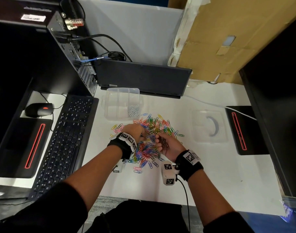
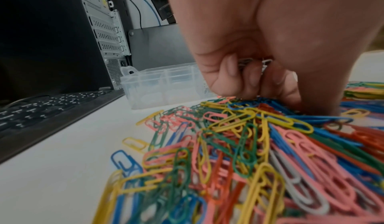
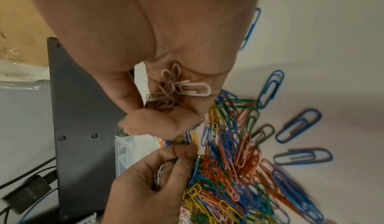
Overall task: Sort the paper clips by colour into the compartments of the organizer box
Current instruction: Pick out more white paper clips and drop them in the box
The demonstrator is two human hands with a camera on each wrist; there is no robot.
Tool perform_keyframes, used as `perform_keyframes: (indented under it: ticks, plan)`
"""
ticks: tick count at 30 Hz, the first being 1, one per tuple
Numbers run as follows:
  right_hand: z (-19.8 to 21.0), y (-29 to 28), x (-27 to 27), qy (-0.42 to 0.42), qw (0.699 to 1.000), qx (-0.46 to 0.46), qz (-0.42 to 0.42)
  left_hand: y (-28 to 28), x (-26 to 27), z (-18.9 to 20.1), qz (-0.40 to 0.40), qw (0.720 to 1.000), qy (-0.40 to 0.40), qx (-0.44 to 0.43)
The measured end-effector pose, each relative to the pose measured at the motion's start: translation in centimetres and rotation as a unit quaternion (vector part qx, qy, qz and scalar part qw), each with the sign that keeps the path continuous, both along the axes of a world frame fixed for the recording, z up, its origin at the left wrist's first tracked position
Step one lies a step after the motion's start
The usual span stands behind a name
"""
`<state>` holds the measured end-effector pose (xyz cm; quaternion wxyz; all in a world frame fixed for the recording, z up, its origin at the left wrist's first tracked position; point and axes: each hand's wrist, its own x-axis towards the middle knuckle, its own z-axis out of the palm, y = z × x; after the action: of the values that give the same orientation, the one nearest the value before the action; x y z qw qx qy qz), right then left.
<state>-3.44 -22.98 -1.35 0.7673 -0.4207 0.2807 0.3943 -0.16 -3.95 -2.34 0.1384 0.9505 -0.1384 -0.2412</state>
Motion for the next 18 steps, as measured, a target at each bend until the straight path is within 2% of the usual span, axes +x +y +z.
perform_keyframes:
  ticks: [3,5,6,7,9,10,12,15,16,18]
  plan:
    - [-0.2,0.2,0.3,-0.013,0.997,-0.071,0.006,0.0,-0.4,-0.2,-0.004,1.000,0.006,-0.021]
    - [-0.5,0.2,0.9,-0.056,0.980,-0.187,0.038,0.3,-0.9,-0.3,0.015,0.999,-0.003,-0.050]
    - [-0.4,0.4,1.2,-0.100,0.958,-0.261,0.066,0.6,-1.2,-0.4,0.031,0.997,-0.011,-0.065]
    - [-0.6,0.5,1.6,-0.159,0.923,-0.337,0.098,1.0,-1.6,-0.5,0.046,0.996,-0.015,-0.078]
    - [-0.3,1.1,2.4,-0.286,0.829,-0.449,0.168,1.7,-2.3,-0.5,0.073,0.992,-0.015,-0.103]
    - [0.0,1.6,2.6,-0.330,0.789,-0.481,0.193,2.0,-2.6,-0.4,0.086,0.990,-0.010,-0.115]
    - [0.2,2.7,3.1,-0.383,0.731,-0.508,0.246,2.7,-3.4,-0.3,0.107,0.986,0.000,-0.130]
    - [-0.7,4.1,3.7,-0.404,0.672,-0.534,0.316,3.7,-4.0,0.0,0.137,0.981,0.017,-0.139]
    - [-0.9,4.4,3.6,-0.409,0.661,-0.538,0.326,3.8,-4.0,0.1,0.145,0.979,0.019,-0.144]
    - [-1.0,4.5,3.5,-0.416,0.658,-0.535,0.329,4.1,-4.2,0.2,0.155,0.974,0.011,-0.162]
